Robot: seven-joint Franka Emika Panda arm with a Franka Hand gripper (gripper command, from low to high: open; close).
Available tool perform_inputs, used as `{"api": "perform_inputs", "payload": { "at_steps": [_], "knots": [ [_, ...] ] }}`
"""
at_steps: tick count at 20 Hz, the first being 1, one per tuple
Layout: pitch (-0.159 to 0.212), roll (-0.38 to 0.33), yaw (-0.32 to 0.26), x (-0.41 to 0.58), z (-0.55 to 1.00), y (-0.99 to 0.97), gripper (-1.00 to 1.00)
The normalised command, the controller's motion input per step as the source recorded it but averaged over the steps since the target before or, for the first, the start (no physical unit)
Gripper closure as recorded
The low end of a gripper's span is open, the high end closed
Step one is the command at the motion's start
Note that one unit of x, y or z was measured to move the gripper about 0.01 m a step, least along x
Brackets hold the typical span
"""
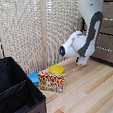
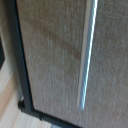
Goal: Move your gripper towards the bottom drawer handle. Grasp the handle gently with your gripper. Apply gentle outward force to slide the bottom drawer open.
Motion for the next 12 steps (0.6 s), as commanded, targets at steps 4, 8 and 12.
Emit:
{"api": "perform_inputs", "payload": {
  "at_steps": [4,8,12],
  "knots": [
    [0.0,-0.045,-0.042,0.013,0.27,-0.5,-1.0],
    [0.0,-0.043,-0.106,0.075,0.1,-0.18,1.0],
    [0.0,0.003,0.0,0.089,-0.02,-0.15,1.0]
  ]
}}
